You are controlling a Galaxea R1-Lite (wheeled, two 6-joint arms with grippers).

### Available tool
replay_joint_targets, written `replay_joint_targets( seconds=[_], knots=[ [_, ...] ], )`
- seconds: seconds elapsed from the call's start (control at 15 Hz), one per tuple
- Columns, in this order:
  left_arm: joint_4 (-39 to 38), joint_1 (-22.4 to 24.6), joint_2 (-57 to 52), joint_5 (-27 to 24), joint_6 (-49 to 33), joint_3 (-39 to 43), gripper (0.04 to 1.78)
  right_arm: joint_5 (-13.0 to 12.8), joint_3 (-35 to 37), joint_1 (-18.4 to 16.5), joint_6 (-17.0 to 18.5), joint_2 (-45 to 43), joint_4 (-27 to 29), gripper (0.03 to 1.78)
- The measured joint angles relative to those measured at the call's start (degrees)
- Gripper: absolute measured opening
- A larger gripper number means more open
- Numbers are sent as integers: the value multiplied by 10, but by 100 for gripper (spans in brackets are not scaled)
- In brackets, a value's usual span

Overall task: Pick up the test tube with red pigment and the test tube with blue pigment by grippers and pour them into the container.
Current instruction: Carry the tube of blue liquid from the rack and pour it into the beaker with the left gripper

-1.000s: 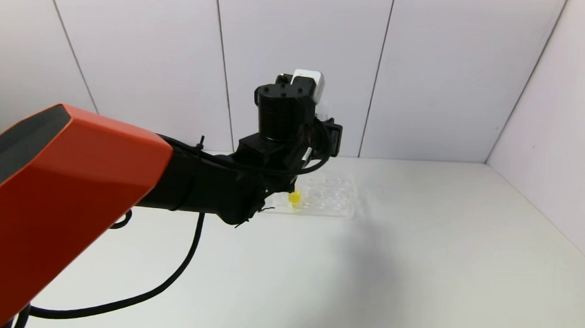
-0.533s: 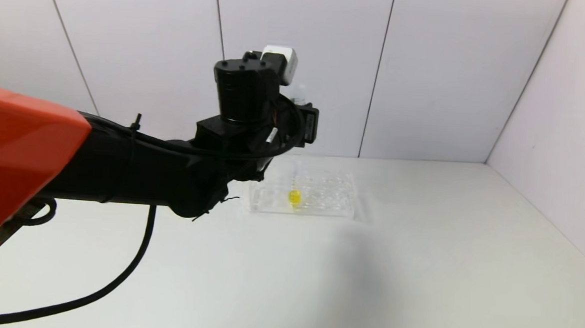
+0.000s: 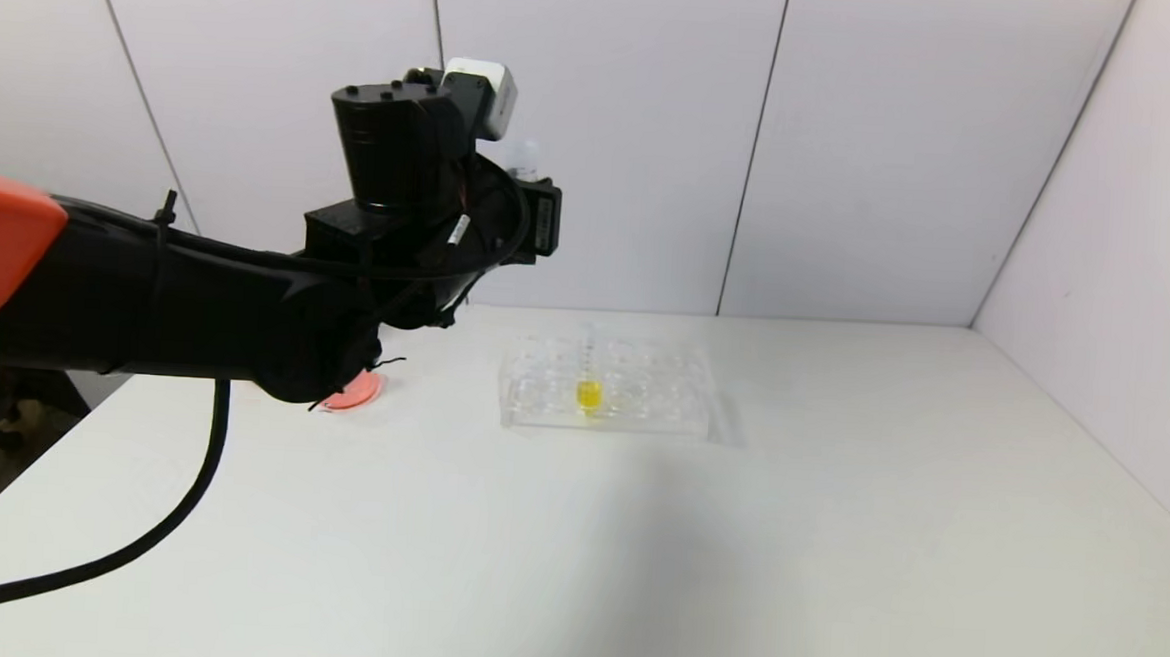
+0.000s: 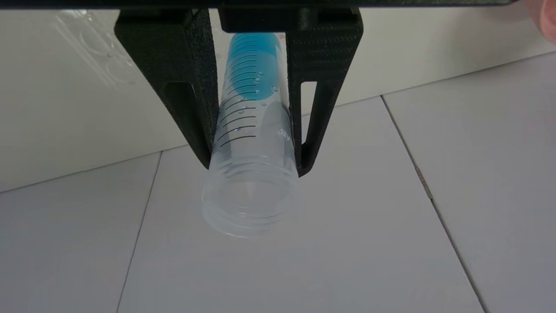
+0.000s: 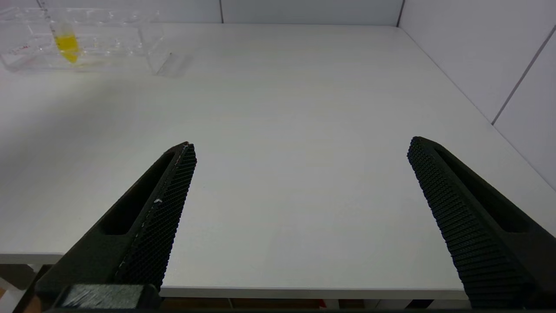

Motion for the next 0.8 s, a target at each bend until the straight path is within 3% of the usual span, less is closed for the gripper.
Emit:
replay_joint_targets(
  seconds=[0.8],
  knots=[
    [-6, 135, -51, -34, -2, 70, 46, 0, 0, 0, 0, 0, 0, 177]
  ],
)
